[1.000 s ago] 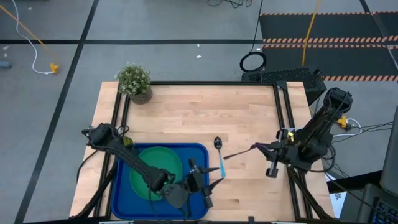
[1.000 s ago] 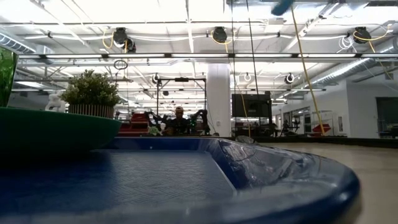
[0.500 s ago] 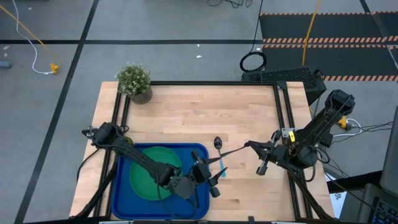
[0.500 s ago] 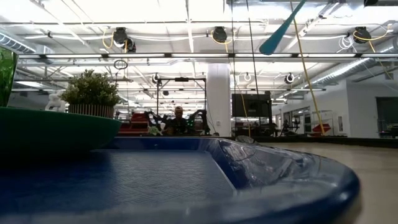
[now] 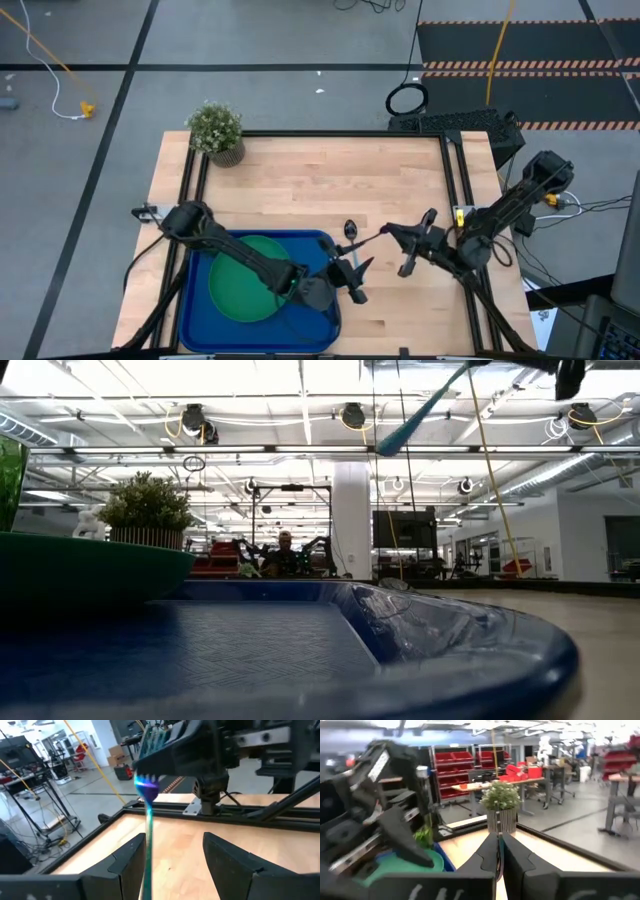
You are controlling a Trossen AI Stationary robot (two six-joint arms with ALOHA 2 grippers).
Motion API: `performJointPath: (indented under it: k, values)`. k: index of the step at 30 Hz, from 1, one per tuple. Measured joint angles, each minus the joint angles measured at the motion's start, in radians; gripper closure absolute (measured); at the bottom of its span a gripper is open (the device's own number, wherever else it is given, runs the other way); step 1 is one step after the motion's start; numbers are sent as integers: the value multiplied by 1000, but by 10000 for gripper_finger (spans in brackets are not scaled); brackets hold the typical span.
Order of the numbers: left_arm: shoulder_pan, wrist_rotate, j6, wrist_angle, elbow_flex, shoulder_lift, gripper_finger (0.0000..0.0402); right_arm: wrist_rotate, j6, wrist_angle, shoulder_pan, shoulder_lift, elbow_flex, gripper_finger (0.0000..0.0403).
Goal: Pick and place plate/cup/fork/spoon on tray
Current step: Put the blue fork to the right of the green plate on the dark blue tray
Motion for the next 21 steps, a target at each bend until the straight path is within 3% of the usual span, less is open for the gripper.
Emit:
performJointPath:
  k: [5, 21]
  values:
    - [9, -24, 28, 0, 14, 16, 202, -102, 129, -18, -49, 26, 0, 403]
    - [46, -38, -9, -80, 13, 16, 202, -100, 275, -60, -67, 27, 0, 403]
